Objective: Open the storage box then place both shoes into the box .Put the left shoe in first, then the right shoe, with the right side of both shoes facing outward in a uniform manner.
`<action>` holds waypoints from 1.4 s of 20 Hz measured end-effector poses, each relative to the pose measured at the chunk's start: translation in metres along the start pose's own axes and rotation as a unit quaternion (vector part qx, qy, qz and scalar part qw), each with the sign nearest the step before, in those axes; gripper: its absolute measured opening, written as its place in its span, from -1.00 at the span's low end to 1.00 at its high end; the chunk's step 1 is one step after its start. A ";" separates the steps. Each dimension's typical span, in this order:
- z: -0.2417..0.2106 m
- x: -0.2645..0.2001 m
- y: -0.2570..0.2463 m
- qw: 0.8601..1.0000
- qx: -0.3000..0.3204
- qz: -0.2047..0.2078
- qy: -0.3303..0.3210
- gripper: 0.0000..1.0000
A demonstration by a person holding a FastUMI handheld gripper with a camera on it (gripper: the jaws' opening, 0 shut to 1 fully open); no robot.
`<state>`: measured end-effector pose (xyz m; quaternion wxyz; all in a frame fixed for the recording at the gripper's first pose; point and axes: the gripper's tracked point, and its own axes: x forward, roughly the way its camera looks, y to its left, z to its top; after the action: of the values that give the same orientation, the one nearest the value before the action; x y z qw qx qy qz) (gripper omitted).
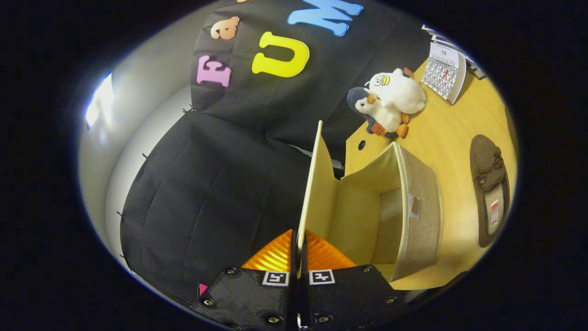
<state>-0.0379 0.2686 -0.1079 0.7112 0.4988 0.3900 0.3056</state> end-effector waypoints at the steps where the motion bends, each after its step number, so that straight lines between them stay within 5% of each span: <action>1: -0.001 0.005 0.005 1.000 -0.014 -0.008 0.002 -0.96; 8: -0.016 0.043 0.054 0.994 -0.096 -0.044 0.017 -0.96; 18: -0.042 0.105 0.090 0.989 -0.131 -0.064 0.037 -0.96; 22: -0.054 0.126 0.106 0.980 -0.182 -0.067 0.050 -0.83; 24: -0.060 0.133 0.117 0.975 -0.213 -0.053 0.047 -0.60; 27: -0.059 0.135 0.135 0.965 -0.258 -0.031 0.027 0.68; 28: -0.059 0.135 0.138 0.961 -0.274 -0.029 0.022 0.89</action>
<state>-0.0260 0.4509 -0.0229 0.8202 0.2666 0.3215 0.3909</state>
